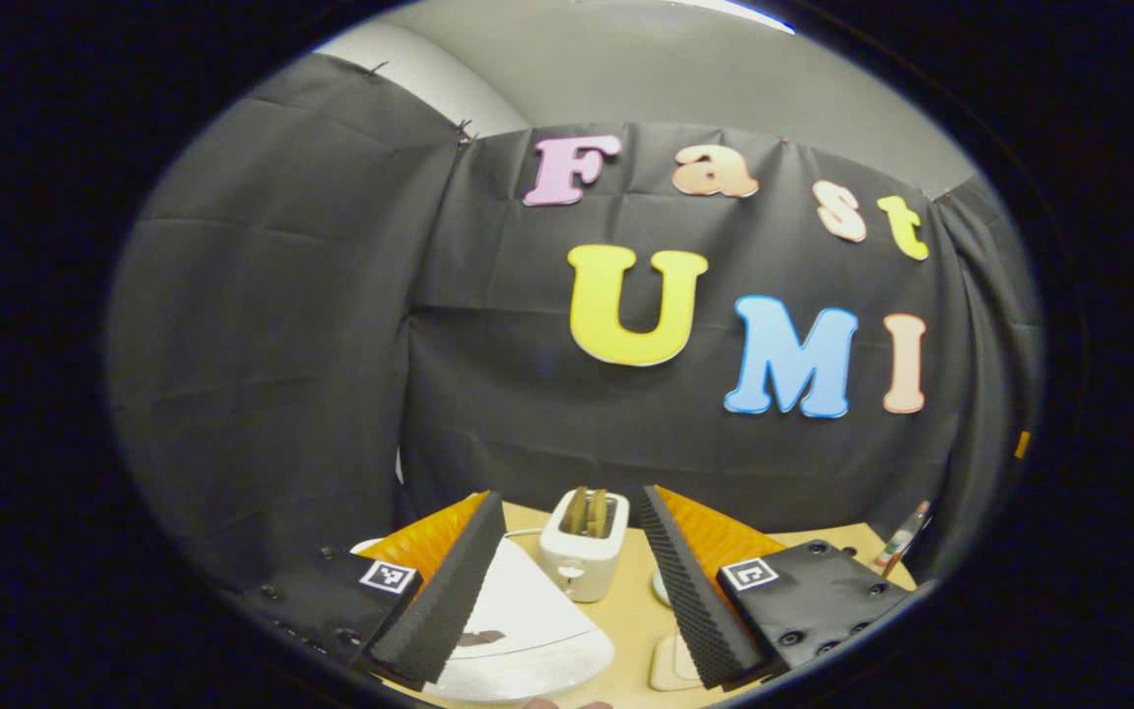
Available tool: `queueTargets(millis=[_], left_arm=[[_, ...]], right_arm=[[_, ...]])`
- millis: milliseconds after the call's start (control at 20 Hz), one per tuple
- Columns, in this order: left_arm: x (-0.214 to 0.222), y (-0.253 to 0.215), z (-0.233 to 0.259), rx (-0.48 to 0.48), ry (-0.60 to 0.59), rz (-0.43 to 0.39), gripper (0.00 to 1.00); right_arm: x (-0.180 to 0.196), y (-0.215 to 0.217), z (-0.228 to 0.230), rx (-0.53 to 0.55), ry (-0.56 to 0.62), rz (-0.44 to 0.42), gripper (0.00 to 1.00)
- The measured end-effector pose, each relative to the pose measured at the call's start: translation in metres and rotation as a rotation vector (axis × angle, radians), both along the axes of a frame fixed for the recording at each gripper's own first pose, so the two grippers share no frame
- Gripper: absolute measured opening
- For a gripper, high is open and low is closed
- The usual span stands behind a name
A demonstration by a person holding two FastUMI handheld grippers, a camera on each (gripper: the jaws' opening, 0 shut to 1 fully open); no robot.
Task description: Close the left gripper, press the button to open the rice cooker; take a wooden spoon from the chopstick holder with the right hand, scoop a spoonful of rice and pour it into the rice cooker, then put the wooden spoon back into the chopstick holder.
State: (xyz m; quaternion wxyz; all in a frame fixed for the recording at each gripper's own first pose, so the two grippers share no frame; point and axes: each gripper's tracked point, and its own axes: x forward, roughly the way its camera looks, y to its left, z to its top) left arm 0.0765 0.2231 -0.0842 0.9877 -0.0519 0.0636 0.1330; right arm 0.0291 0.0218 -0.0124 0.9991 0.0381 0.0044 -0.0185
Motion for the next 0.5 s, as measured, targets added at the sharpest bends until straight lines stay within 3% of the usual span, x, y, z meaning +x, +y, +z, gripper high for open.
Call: queueTargets(millis=[300,500], left_arm=[[-0.04,-0.1,0.051,-0.021,-0.081,-0.054,0.96],[-0.055,-0.142,0.053,-0.011,-0.095,-0.069,0.97]], right_arm=[[-0.005,-0.016,0.037,-0.001,-0.047,0.052,0.97],[-0.004,-0.034,0.041,-0.011,-0.058,0.066,0.97]])
